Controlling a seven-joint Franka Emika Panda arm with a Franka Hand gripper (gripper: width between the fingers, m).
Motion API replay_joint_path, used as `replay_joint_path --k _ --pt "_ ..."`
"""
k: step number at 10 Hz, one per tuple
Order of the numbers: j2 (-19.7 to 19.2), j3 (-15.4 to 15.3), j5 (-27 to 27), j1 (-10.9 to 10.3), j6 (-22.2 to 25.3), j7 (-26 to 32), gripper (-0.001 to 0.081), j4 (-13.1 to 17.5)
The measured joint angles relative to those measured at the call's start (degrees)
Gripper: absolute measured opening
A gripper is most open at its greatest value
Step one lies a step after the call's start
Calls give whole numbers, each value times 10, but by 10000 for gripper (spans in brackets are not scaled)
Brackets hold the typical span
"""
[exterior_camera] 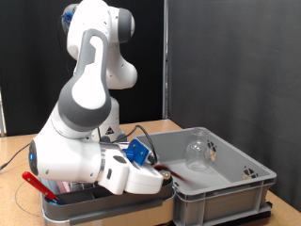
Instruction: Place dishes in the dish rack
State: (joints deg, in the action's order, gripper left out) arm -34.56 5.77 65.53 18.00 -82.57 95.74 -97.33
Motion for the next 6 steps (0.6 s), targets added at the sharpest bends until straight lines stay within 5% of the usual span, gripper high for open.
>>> replay_joint_path --k 1,2,3,6 --pt "0 -1 0 -1 0 0 675 0" --pt "0 -1 0 -3 -1 0 675 0" --pt "0 -3 0 -4 -2 0 787 0" --pt "0 -5 0 -9 -8 0 804 0"
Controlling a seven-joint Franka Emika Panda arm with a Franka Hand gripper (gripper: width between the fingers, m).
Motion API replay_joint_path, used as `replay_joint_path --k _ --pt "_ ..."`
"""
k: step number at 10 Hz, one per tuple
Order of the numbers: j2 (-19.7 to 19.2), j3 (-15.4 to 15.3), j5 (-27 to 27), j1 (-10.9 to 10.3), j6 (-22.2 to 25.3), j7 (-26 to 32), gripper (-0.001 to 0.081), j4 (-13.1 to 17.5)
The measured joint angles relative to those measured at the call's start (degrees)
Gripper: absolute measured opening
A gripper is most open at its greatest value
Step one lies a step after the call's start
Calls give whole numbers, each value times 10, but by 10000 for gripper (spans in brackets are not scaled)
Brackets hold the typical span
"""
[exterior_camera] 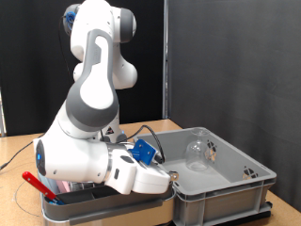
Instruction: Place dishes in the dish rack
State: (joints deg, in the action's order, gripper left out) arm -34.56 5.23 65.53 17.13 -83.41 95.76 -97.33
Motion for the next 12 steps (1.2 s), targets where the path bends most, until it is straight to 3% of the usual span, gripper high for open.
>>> replay_joint_path --k 6,12 --pt "0 -1 0 -10 -3 -2 806 0" --pt "17 -16 26 -5 88 1 806 12"
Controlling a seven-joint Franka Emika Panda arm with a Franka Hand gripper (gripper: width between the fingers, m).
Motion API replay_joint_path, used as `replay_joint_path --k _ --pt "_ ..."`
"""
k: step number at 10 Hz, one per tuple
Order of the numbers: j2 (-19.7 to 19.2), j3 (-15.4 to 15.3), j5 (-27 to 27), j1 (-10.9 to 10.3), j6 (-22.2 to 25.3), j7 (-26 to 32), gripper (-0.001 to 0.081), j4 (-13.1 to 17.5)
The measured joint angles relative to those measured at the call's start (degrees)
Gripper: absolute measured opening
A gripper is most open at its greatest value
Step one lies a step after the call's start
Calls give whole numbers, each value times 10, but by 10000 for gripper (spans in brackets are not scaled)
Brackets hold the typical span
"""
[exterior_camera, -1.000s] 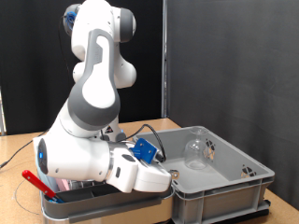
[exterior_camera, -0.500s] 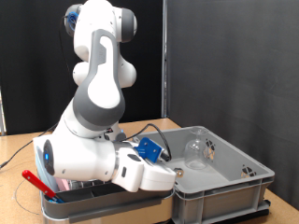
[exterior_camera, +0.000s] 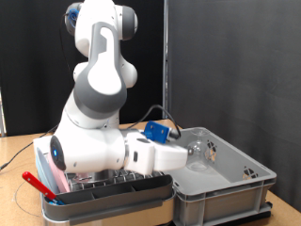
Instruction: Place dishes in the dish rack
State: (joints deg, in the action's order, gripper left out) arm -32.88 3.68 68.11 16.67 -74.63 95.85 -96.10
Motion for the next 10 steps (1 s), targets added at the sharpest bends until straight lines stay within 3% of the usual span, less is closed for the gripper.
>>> replay_joint_path --k 2,5,7,10 --pt "12 -1 23 2 29 -6 806 0" --pt "15 -5 28 -2 27 -13 806 -2" --pt "15 -4 -50 -8 28 -19 806 6" --pt "18 -4 -183 -43 14 -22 806 19"
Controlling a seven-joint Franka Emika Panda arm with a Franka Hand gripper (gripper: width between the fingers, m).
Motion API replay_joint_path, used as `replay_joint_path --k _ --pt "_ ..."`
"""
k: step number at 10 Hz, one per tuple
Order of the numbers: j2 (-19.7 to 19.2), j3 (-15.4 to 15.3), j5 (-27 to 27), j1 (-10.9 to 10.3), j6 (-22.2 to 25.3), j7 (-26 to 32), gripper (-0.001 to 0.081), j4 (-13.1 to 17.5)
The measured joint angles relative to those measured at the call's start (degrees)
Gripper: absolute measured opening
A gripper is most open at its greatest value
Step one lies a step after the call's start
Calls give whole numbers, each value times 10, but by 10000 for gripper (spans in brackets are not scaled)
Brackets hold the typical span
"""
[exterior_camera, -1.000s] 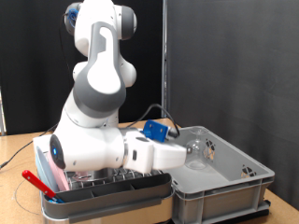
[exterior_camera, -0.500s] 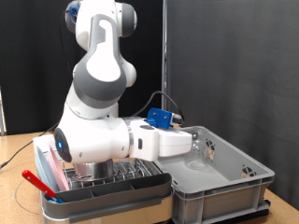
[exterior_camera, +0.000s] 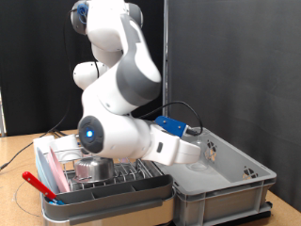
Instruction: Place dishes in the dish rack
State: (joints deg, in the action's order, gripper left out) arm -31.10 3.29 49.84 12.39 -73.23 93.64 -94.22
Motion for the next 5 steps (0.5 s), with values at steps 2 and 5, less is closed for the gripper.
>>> replay_joint_path --k 2,5 --pt "2 0 -51 -22 -30 -12 806 -2" --pt "9 -6 -120 -72 -68 -42 806 -4"
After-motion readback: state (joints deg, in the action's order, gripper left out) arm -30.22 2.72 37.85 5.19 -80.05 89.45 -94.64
